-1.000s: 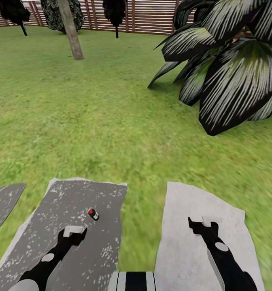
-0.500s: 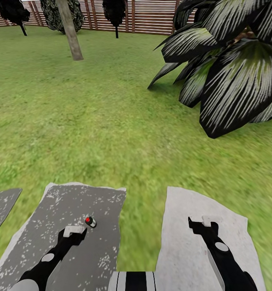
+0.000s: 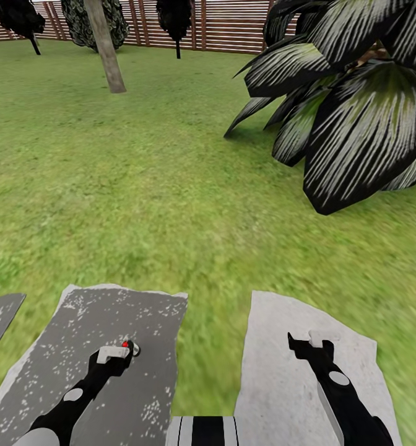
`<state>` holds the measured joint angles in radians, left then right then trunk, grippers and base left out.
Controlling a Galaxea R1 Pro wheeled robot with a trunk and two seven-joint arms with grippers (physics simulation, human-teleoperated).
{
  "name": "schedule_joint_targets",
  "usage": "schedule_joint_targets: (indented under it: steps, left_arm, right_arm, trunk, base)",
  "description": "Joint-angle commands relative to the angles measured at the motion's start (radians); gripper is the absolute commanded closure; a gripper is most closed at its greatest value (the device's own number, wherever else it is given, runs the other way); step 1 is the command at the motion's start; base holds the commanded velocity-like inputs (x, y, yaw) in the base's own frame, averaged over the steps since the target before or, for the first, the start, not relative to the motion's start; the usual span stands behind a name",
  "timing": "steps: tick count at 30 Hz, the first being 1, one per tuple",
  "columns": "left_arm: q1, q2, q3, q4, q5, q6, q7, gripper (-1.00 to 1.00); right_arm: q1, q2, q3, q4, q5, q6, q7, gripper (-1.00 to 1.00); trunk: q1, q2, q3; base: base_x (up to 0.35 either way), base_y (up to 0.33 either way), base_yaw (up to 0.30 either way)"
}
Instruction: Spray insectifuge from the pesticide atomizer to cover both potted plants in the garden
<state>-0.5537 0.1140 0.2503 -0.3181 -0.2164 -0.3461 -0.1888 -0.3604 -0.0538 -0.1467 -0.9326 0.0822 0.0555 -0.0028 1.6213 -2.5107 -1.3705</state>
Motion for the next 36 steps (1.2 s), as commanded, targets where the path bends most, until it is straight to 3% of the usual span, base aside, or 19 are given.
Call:
schedule_joint_targets:
  steps: [1,7,14,32,36]
  left_arm:
    - [-0.001,-0.001,0.009,0.001,-0.008,-0.004,-0.006,-1.00]
    - [0.000,-0.001,0.008,0.002,-0.009,-0.008,-0.006,-1.00]
    - [0.000,-0.004,0.008,0.003,-0.012,-0.064,-0.004,-1.00]
    - [0.000,-0.003,0.008,0.004,-0.009,-0.069,0.022,-1.00]
    - [0.001,-0.004,0.008,0.006,-0.009,-0.072,0.023,-1.00]
  right_arm:
    - [0.000,0.000,-0.001,-0.002,0.009,0.006,0.000,-1.00]
    - [0.000,0.000,-0.001,-0.002,0.009,0.006,0.000,-1.00]
    - [0.000,0.000,-0.001,-0.002,0.009,0.006,0.000,-1.00]
    - [0.000,0.000,-0.001,-0.002,0.009,0.006,0.000,-1.00]
    - [0.000,0.000,-0.002,-0.003,0.008,0.006,0.000,-1.00]
  trunk:
    - [0.000,0.000,-0.001]
    - [0.000,0.000,-0.001]
    - [0.000,0.000,-0.001]
    - [0.000,0.000,-0.001]
    - [0.002,-0.001,-0.019]
  base:
    - [0.014,-0.016,0.000]
    - [0.004,-0.004,0.000]
    - [0.000,-0.004,0.000]
    - [0.000,-0.050,0.000]
    - [0.000,0.000,0.000]
